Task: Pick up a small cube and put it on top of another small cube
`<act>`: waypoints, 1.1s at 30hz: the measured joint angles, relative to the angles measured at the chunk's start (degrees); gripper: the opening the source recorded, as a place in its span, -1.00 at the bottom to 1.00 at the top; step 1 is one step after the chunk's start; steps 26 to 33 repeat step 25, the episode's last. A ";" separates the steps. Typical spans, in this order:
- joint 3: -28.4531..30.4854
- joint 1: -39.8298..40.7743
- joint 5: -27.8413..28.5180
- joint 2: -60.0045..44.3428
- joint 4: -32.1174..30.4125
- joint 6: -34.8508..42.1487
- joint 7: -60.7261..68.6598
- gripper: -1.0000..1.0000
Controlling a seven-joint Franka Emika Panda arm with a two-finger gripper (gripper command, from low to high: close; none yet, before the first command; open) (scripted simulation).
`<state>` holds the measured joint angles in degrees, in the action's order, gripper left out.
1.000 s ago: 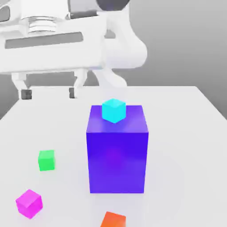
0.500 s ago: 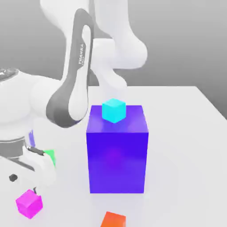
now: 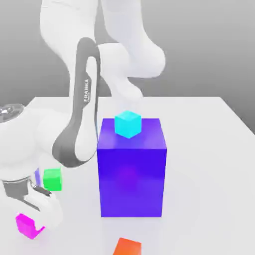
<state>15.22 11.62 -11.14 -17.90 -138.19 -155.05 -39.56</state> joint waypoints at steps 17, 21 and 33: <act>6.88 11.10 19.43 26.83 -27.71 -2.30 2.55 -1.00; 6.75 9.12 11.50 18.75 -27.67 -9.99 8.18 -1.00; 4.72 9.65 6.41 15.34 -27.51 -12.98 11.74 1.00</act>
